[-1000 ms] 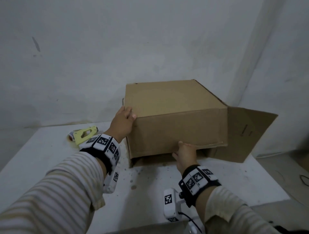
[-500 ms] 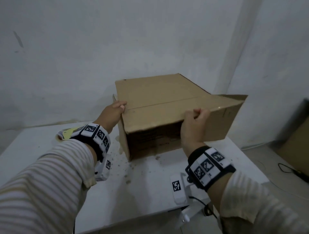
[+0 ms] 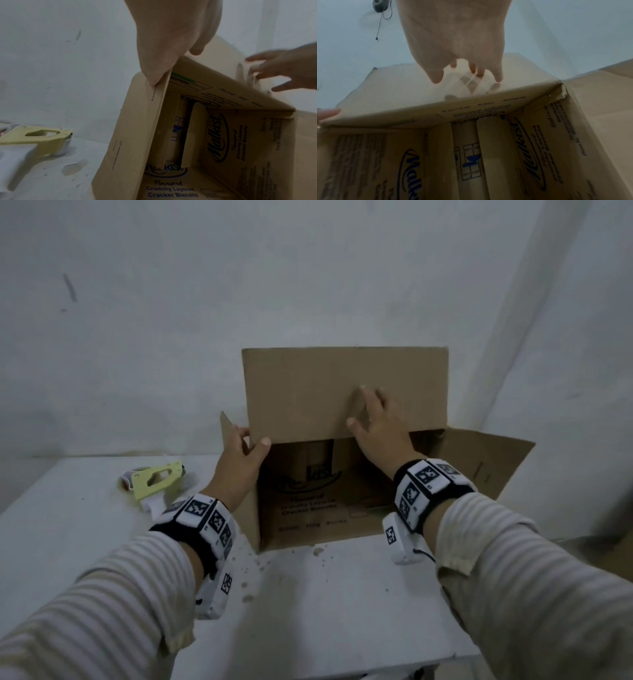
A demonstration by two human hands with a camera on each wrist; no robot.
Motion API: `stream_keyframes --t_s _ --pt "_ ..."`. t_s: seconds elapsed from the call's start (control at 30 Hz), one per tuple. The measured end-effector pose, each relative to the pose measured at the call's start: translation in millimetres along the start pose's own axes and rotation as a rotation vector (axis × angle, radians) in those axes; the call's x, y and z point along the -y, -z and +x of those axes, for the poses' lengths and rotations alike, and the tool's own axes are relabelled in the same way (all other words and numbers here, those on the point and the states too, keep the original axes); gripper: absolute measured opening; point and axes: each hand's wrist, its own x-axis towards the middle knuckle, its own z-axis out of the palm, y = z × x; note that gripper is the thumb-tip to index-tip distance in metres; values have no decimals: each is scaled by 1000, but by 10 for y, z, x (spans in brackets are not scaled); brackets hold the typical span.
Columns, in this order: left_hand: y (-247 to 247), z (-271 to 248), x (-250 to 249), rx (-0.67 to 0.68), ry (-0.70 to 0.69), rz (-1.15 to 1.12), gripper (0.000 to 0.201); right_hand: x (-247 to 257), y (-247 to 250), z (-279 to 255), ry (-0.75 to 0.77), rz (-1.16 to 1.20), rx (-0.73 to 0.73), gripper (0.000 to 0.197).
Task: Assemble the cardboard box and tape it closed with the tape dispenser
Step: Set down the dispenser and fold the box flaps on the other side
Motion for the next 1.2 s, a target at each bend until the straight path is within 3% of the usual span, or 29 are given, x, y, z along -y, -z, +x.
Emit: stream_keyframes --t_s 0.13,0.2,0.33,0.47,0.63,0.8,0.93,1.1,1.2 --pt "-236 6 -56 -166 -98 78 68 -245 -149 91 26 -295 178 50" --pt "-364 4 -89 -208 -119 270 65 -300 -197 87 58 -337 222 48" --pt "-653 12 -233 -394 -25 475 54 -388 -187 84 113 -319 219 45" --pt "-765 127 -231 -514 19 400 46 -562 -89 20 160 -169 168 45" --pt "-751 227 -245 -525 78 297 40 -919 -11 -176 -48 -92 -56 45" --pt "-643 278 -194 -497 16 301 40 -1172 85 -209 -345 82 -120 62" --pt "-620 309 -170 -466 3 292 40 -1233 163 -129 -394 180 -144 61" --pt "-629 319 -157 -463 -2 272 39 -1314 77 3 -313 377 -167 40" --pt "-598 301 -128 -467 -4 263 39 -1364 44 45 -322 374 -187 31"
